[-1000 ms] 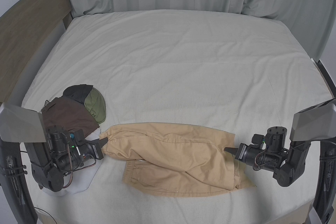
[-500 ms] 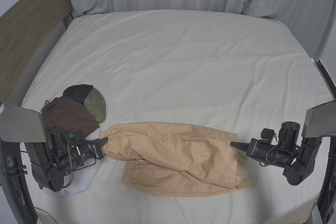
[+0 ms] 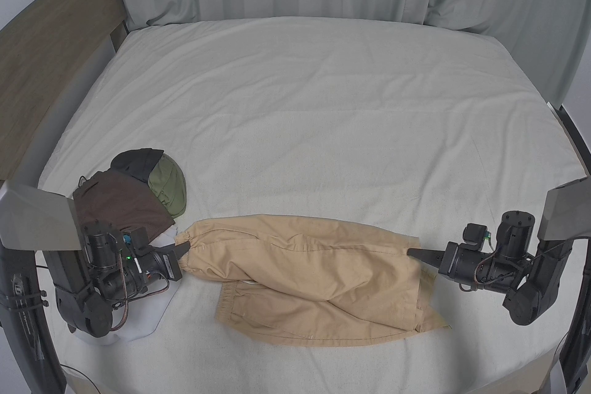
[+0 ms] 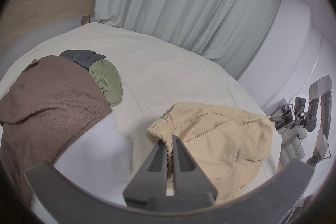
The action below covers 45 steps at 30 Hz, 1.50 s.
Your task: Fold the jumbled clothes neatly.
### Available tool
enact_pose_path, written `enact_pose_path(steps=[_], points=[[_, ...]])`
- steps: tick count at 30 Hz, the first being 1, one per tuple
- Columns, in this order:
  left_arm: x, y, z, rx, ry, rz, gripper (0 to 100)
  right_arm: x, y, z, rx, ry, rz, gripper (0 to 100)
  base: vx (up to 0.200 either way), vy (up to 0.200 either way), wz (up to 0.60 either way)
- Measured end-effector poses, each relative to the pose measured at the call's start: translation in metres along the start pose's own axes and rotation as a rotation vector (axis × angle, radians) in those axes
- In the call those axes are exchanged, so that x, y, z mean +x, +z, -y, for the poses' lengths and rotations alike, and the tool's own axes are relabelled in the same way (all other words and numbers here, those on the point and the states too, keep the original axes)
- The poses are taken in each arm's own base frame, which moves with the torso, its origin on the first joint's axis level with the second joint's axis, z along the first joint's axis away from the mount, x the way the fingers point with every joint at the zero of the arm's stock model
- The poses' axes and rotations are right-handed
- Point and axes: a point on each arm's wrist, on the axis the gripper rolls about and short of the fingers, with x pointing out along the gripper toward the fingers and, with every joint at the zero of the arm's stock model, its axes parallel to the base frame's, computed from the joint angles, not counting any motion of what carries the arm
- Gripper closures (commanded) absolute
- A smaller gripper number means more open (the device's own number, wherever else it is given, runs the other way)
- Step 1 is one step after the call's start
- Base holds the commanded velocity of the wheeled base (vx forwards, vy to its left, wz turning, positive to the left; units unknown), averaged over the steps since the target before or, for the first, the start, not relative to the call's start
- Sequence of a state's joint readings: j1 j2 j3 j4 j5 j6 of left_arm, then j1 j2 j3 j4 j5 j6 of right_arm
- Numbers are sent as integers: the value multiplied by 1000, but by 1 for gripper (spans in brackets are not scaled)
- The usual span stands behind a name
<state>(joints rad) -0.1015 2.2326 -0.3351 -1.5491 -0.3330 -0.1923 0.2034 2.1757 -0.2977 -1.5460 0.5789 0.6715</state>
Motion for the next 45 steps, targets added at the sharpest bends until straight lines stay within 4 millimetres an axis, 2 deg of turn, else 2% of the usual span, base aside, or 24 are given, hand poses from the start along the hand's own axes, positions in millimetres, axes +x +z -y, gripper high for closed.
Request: enact_pose_path(steps=[2,3,19,30,45], points=[[0,0,0,-1,0,-1,100,0,0,-1,-3,4,0,100,0,0,0],[0,0,0,-1,1,-1,100,0,0,-1,-4,6,-1,0,0,0,0],[0,0,1,1,-1,-1,100,14,3,-4,-21,41,1,0,0,0,0],[0,-1,2,2,-5,-4,100,31,-3,-5,-29,62,-26,0,0,0,0],[0,-1,3,2,-7,-7,100,39,-5,-3,-32,66,-29,0,0,0,0]])
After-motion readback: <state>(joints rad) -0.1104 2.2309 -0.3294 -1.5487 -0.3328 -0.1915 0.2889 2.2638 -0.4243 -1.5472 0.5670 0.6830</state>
